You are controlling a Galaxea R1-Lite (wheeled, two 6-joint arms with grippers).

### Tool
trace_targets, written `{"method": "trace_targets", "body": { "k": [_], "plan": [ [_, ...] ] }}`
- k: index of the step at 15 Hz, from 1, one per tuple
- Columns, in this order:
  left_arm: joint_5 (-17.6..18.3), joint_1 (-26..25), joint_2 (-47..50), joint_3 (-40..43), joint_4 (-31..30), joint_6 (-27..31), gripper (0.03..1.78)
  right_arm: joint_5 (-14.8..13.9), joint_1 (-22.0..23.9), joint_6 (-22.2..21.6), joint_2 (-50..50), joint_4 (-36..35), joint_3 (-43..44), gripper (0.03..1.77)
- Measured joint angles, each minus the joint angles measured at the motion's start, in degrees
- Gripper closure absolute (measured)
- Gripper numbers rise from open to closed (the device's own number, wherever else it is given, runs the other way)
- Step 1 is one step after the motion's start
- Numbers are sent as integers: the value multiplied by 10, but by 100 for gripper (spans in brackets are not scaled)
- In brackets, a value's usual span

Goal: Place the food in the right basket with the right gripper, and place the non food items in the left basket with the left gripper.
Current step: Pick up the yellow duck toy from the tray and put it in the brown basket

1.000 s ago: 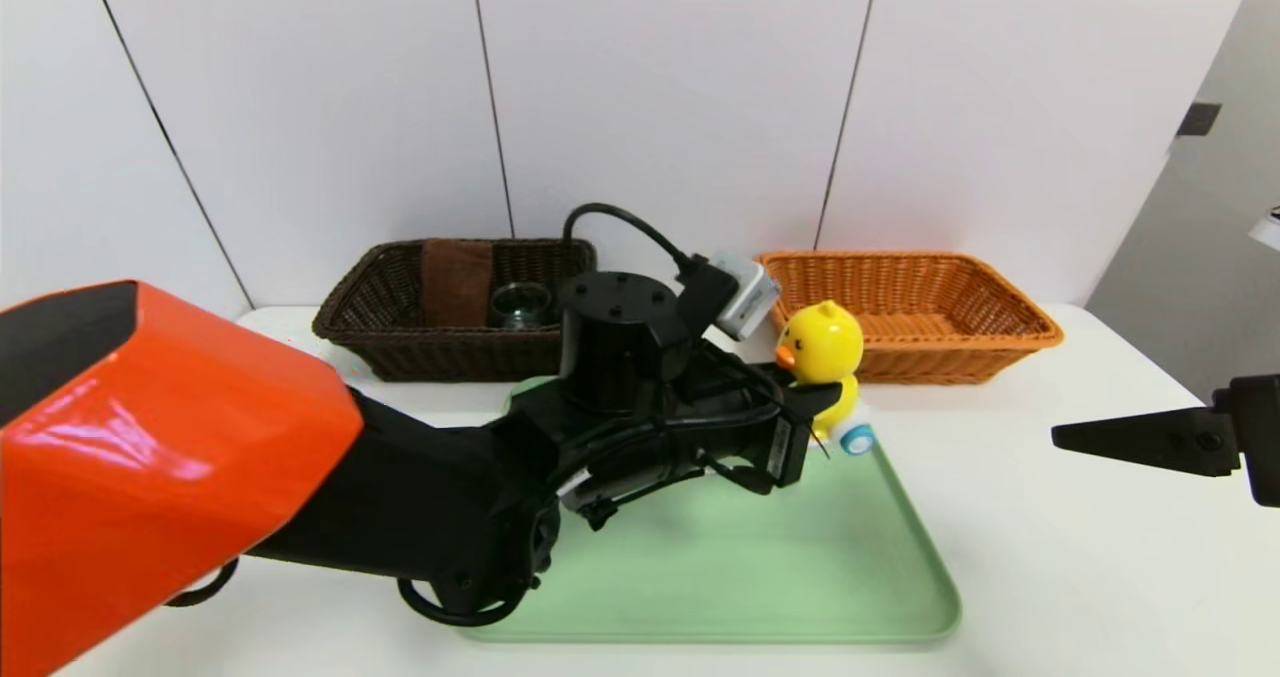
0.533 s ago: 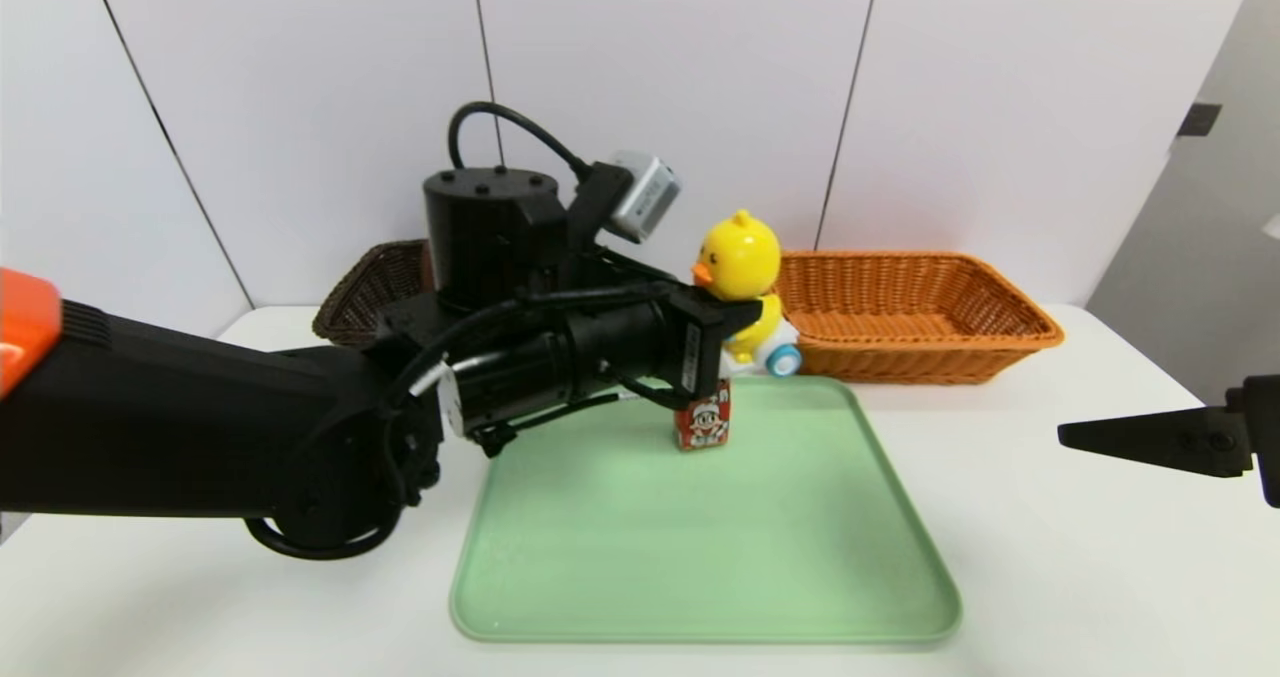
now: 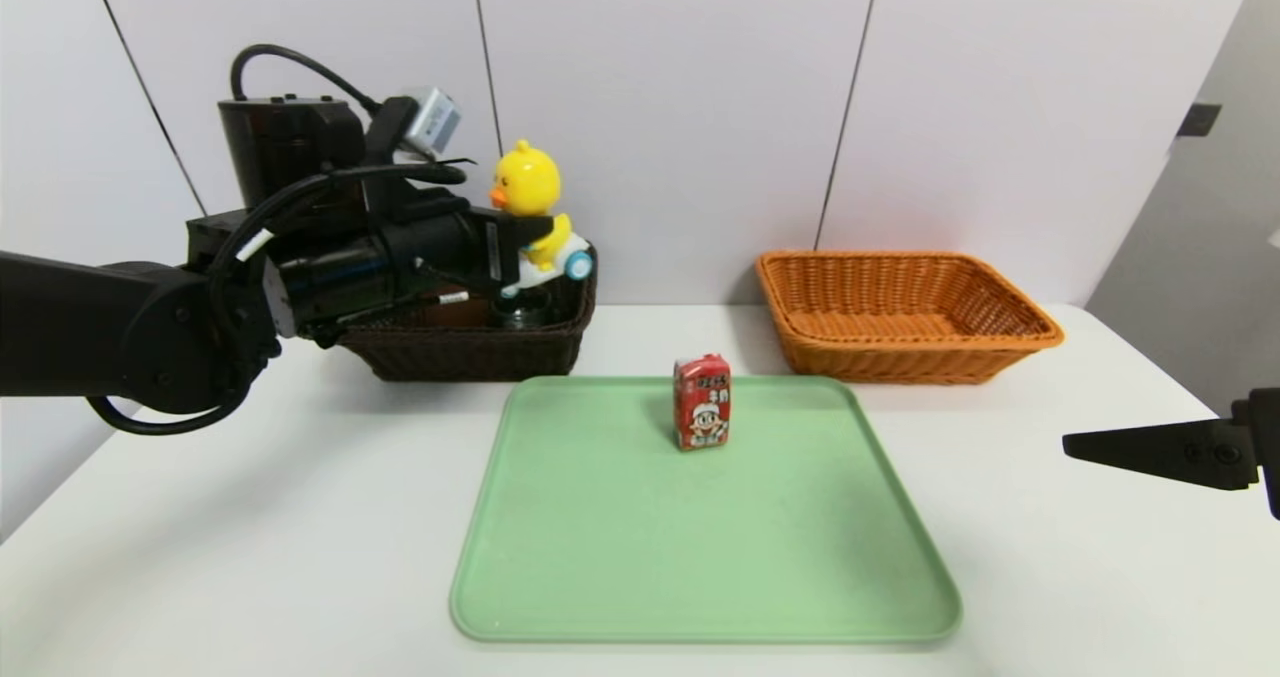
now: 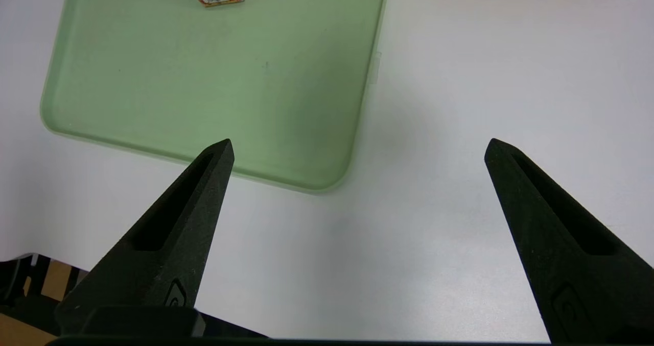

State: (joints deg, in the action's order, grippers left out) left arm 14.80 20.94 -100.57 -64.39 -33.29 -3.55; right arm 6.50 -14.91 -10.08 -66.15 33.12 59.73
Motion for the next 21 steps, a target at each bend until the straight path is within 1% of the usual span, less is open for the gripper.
{"method": "trace_targets", "body": {
  "k": [3,8,10,13,20,21],
  "plan": [
    [0,-51,-28,-27,1,0,144,0,0,0,0,-1,-4,10],
    [0,-95,-99,-83,16,1,144,-2,0,-1,-1,-1,-8,10],
    [1,-107,-118,-94,20,5,144,-2,1,-1,-1,-1,-8,10],
    [2,-125,-133,-109,54,14,144,-2,2,0,-3,-1,-8,10],
    [5,-160,-143,-111,57,15,144,-2,6,0,-5,-1,-9,10],
    [6,-161,-143,-109,57,15,130,-2,6,0,-6,-1,-9,10]
  ]
}}
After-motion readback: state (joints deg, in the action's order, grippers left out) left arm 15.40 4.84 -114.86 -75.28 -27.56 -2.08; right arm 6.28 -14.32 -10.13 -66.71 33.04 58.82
